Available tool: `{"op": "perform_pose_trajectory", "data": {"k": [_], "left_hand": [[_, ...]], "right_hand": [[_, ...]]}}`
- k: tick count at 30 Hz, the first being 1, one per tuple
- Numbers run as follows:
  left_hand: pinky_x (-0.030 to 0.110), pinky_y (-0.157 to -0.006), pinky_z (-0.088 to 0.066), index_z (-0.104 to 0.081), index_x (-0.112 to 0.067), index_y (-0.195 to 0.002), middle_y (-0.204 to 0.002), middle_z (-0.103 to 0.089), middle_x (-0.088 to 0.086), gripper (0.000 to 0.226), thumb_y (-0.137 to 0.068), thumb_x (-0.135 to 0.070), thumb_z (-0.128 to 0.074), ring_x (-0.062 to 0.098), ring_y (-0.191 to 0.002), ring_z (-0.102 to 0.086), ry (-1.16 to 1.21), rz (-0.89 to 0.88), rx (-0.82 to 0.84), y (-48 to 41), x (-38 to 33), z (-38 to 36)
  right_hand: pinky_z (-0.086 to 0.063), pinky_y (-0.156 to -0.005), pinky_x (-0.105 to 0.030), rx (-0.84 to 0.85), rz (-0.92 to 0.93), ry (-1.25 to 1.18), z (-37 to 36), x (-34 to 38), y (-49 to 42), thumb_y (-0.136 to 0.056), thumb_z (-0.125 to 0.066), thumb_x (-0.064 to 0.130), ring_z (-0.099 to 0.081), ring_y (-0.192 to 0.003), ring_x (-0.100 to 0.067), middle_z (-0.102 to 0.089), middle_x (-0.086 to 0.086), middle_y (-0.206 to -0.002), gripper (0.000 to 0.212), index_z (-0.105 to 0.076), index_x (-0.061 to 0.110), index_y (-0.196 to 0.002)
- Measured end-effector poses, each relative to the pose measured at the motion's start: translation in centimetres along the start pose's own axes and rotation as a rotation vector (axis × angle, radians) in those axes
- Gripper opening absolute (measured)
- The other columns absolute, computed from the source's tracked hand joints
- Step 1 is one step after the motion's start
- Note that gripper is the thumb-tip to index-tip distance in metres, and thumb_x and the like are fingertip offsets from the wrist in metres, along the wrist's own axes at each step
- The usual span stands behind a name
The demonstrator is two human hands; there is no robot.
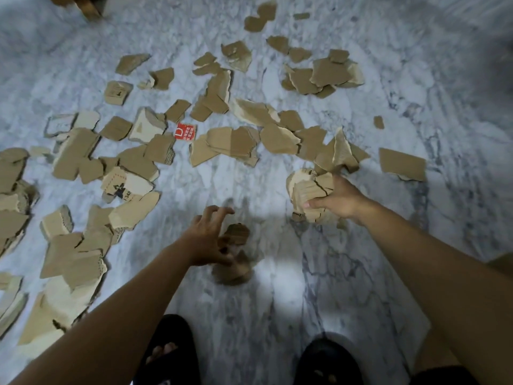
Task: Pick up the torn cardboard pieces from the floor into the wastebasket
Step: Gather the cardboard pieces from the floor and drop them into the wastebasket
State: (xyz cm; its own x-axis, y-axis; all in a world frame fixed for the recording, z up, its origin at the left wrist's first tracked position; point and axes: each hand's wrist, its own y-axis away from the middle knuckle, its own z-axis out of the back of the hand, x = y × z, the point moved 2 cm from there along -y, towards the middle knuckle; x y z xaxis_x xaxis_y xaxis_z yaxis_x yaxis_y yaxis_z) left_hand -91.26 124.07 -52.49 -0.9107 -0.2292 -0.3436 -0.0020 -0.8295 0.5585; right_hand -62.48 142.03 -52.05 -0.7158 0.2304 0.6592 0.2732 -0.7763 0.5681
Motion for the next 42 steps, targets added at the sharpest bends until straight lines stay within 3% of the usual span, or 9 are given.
{"op": "perform_pose_trajectory", "data": {"k": [4, 9, 15, 23, 26, 29, 32, 38, 42], "left_hand": [[0.052, -0.106, -0.041, 0.002, -0.040, -0.155, -0.162, -0.001, -0.002, 0.110, -0.069, -0.060, -0.064, 0.031, -0.146, -0.015, -0.256, -0.077, 0.025, 0.6, -0.5, -2.3], [0.039, -0.096, -0.048, -0.024, -0.029, -0.152, -0.143, -0.031, 0.000, 0.090, -0.077, -0.048, -0.071, 0.026, -0.115, -0.047, -0.204, -0.139, -0.008, -1.1, 0.0, -3.6], [0.020, -0.064, -0.042, -0.053, -0.018, -0.089, -0.090, -0.056, -0.002, 0.017, -0.087, -0.021, -0.070, 0.021, -0.086, -0.061, 0.022, -0.060, 0.011, -2.0, 0.3, -2.8], [0.019, -0.049, -0.035, -0.064, -0.009, -0.082, -0.071, -0.061, 0.001, 0.034, -0.080, -0.038, -0.080, 0.012, -0.065, -0.056, 0.413, 0.223, -0.263, -4.0, -0.9, 1.9], [0.026, -0.055, -0.044, -0.067, -0.006, -0.082, -0.076, -0.068, 0.009, 0.038, -0.079, -0.041, -0.080, 0.018, -0.069, -0.060, 0.545, 0.208, -0.333, -5.3, -3.2, 4.4], [0.031, -0.063, -0.050, -0.069, -0.009, -0.083, -0.080, -0.071, 0.007, 0.036, -0.079, -0.042, -0.080, 0.020, -0.075, -0.065, 0.581, 0.161, -0.333, -6.4, -5.3, 5.9], [0.024, -0.054, -0.039, -0.069, -0.011, -0.082, -0.077, -0.068, 0.004, 0.036, -0.080, -0.045, -0.078, 0.018, -0.073, -0.062, 0.481, 0.125, -0.303, -7.6, -6.8, 6.6], [0.021, -0.056, -0.036, -0.065, -0.011, -0.085, -0.082, -0.065, 0.006, 0.029, -0.088, -0.038, -0.072, 0.015, -0.071, -0.056, 0.435, 0.052, -0.202, -10.1, -8.6, 6.6], [0.021, -0.054, -0.033, -0.058, -0.016, -0.075, -0.076, -0.059, 0.001, 0.025, -0.089, -0.033, -0.072, 0.015, -0.070, -0.055, 0.304, -0.086, -0.097, -11.3, -11.1, 7.1]], "right_hand": [[-0.045, -0.094, -0.030, -0.052, 0.010, -0.039, -0.3, -0.2, -0.9, -0.065, -0.095, 0.029, -0.057, -0.120, -0.020, -0.061, 0.002, -0.128, 0.087, -0.048, 0.017, -0.137], [-0.043, -0.090, -0.029, -0.021, -0.012, 0.003, -0.5, -0.1, -2.4, -0.072, -0.091, 0.030, -0.050, -0.118, -0.018, -0.052, 0.002, -0.127, 0.085, -0.042, 0.016, -0.141], [-0.047, -0.103, -0.038, -0.044, -0.003, -0.018, -1.6, 0.0, -2.4, -0.070, -0.092, 0.031, -0.054, -0.122, -0.021, -0.056, 0.002, -0.130, 0.087, -0.042, 0.017, -0.140], [-0.054, -0.098, -0.042, 0.026, 0.009, -0.187, 0.4, 0.3, -1.1, -0.049, -0.096, 0.055, -0.065, -0.112, -0.017, -0.070, 0.007, -0.119, 0.096, -0.058, 0.024, -0.131], [-0.056, -0.096, -0.042, 0.058, 0.059, -0.289, 0.7, 1.0, -0.4, -0.072, -0.091, 0.026, -0.071, -0.105, -0.018, -0.077, 0.004, -0.107, 0.044, -0.073, 0.022, -0.113], [-0.055, -0.097, -0.039, -0.112, 0.082, -0.325, 2.2, 0.8, -0.5, -0.073, -0.090, 0.024, -0.070, -0.103, -0.015, -0.077, 0.006, -0.105, 0.034, -0.075, 0.026, -0.103], [-0.056, -0.089, -0.035, -0.200, 0.019, -0.294, 4.2, -0.5, -1.3, -0.072, -0.090, 0.021, -0.070, -0.102, -0.018, -0.075, 0.001, -0.108, 0.040, -0.074, 0.021, -0.108], [-0.055, -0.095, -0.044, -0.176, -0.071, -0.105, 4.1, -3.7, -3.2, -0.034, -0.078, 0.060, -0.063, -0.108, -0.023, -0.067, -0.001, -0.117, 0.106, -0.057, 0.019, -0.129], [-0.056, -0.092, -0.039, -0.145, -0.078, 0.013, 3.0, -4.7, -3.2, -0.057, -0.072, 0.054, -0.066, -0.106, -0.028, -0.071, -0.008, -0.116, 0.074, -0.067, 0.017, -0.122]]}}
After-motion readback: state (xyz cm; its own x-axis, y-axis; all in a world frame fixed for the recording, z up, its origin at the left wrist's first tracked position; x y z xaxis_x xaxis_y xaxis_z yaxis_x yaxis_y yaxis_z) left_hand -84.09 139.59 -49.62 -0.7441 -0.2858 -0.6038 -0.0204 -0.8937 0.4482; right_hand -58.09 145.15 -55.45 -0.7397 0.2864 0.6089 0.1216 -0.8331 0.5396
